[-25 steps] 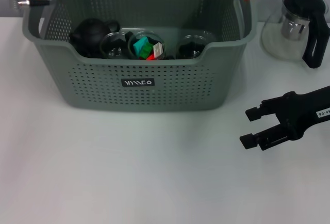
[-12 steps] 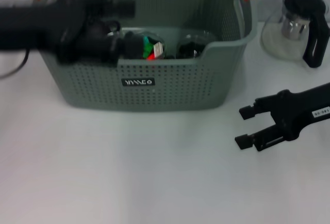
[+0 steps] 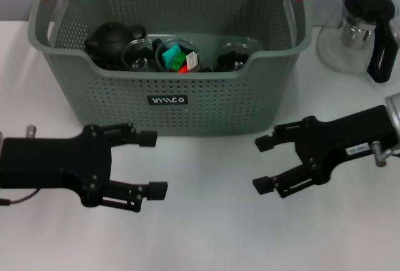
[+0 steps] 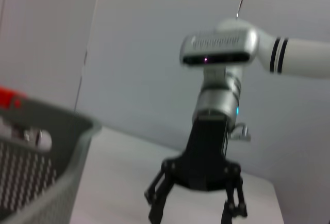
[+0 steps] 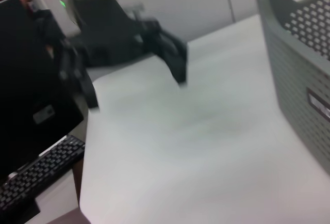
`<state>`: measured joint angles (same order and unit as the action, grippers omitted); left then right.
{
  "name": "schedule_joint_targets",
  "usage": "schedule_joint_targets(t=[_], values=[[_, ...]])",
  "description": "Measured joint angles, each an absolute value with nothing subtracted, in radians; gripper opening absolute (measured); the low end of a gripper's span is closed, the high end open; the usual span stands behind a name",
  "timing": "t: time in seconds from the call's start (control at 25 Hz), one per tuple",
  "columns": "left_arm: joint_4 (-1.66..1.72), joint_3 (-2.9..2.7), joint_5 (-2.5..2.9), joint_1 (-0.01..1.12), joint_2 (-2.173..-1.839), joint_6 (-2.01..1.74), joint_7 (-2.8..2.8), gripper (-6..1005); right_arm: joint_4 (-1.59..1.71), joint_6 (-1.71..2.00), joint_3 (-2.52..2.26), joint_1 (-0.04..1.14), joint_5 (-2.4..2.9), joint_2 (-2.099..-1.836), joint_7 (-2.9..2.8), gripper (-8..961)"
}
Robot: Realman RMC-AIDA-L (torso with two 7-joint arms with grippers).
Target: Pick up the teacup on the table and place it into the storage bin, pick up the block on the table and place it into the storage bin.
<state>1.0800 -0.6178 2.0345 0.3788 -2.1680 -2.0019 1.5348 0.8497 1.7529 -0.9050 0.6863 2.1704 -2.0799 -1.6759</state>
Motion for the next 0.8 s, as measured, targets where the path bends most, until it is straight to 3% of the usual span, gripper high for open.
schedule_joint_targets(t=[0.12,0.8], values=[[1.031,-0.612,2.079,0.385,-2.165,-1.965,1.517,961,0.823,1.736,-0.906,0.692,2.164,-2.094,-1.643,946],[0.856,-0.61,2.175,0.414,-2.157,-1.754,1.423,961,0.691,1.617,-0.912,0.677,2.116,-2.094,-1.481,947]])
